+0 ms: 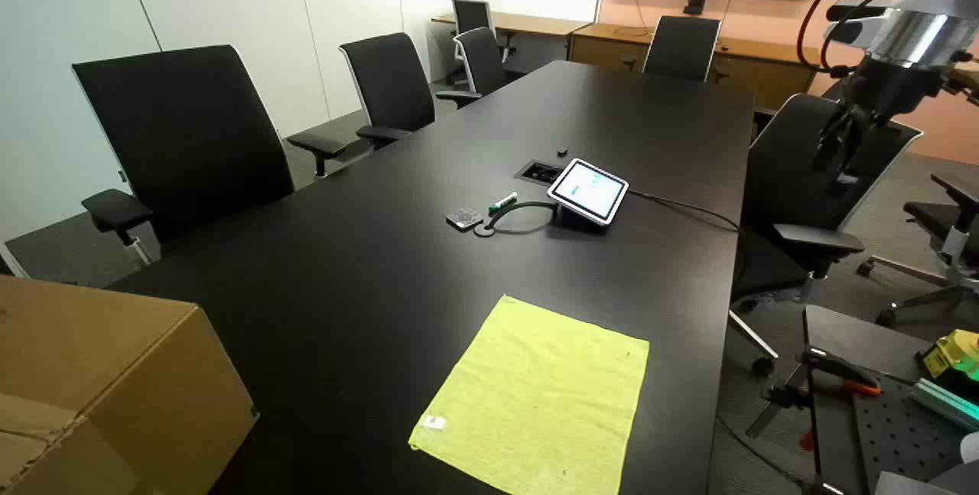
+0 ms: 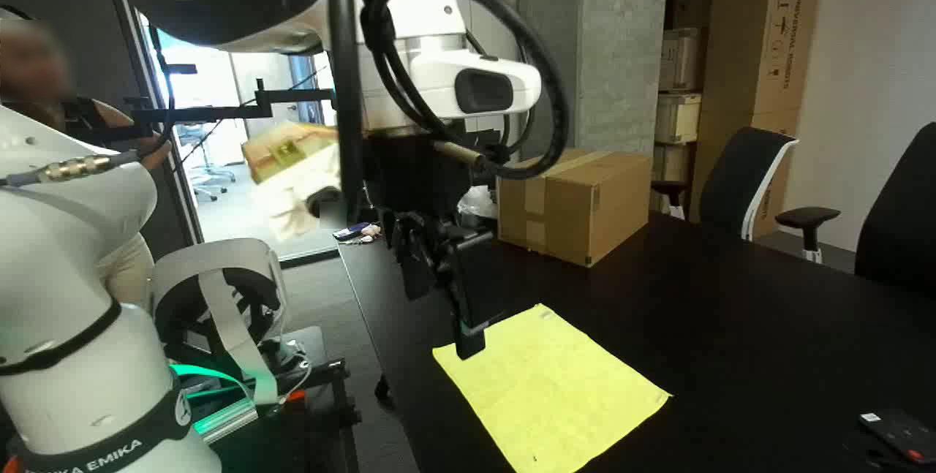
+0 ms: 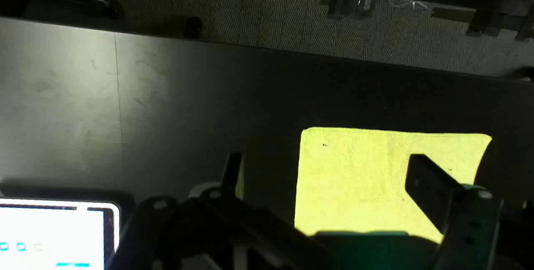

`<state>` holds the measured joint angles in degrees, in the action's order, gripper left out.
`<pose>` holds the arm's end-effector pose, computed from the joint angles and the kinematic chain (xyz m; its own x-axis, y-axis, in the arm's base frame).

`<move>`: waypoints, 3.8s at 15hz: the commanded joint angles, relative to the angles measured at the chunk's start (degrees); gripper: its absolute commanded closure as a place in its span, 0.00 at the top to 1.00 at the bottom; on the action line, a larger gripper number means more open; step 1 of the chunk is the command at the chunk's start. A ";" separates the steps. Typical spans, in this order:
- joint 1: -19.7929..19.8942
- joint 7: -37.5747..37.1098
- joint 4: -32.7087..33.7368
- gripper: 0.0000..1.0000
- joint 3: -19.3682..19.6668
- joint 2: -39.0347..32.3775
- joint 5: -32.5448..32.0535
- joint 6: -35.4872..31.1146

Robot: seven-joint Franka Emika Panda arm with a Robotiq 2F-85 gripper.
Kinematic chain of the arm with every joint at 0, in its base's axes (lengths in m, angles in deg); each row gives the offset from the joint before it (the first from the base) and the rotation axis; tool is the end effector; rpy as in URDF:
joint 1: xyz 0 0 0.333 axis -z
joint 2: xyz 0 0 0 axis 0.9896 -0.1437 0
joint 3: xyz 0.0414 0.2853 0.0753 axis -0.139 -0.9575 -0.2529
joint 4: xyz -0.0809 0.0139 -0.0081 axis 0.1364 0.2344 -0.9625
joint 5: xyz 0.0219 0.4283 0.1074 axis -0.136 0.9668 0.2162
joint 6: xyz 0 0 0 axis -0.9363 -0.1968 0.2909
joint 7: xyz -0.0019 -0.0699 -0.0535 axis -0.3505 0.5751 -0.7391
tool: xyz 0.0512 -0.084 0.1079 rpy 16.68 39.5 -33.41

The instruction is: Fold the towel on the table.

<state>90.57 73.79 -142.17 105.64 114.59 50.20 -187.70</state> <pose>0.3516 -0.1857 0.3251 0.9824 0.1679 0.0816 0.1685 -0.9857 -0.0010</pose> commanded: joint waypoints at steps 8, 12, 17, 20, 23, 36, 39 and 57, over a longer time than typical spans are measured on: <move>-0.37 0.75 0.08 1.00 -0.25 -3.26 0.67 -3.11; -3.78 1.10 -0.50 1.00 0.30 -15.15 2.56 -18.18; -11.82 7.99 1.75 1.00 0.42 -33.26 15.66 -33.75; -16.44 14.27 6.24 1.00 -0.15 -44.31 27.48 -38.70; -15.39 20.14 12.07 1.00 -4.10 -53.05 36.67 -38.82; 0.05 30.07 27.45 1.00 -24.44 -79.51 55.27 -48.71; 2.51 30.04 27.31 1.00 -26.73 -80.94 54.73 -49.01; -5.66 26.17 23.29 0.07 -22.52 -79.24 52.04 -47.74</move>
<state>87.19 101.06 -116.83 81.16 33.66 103.16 -236.00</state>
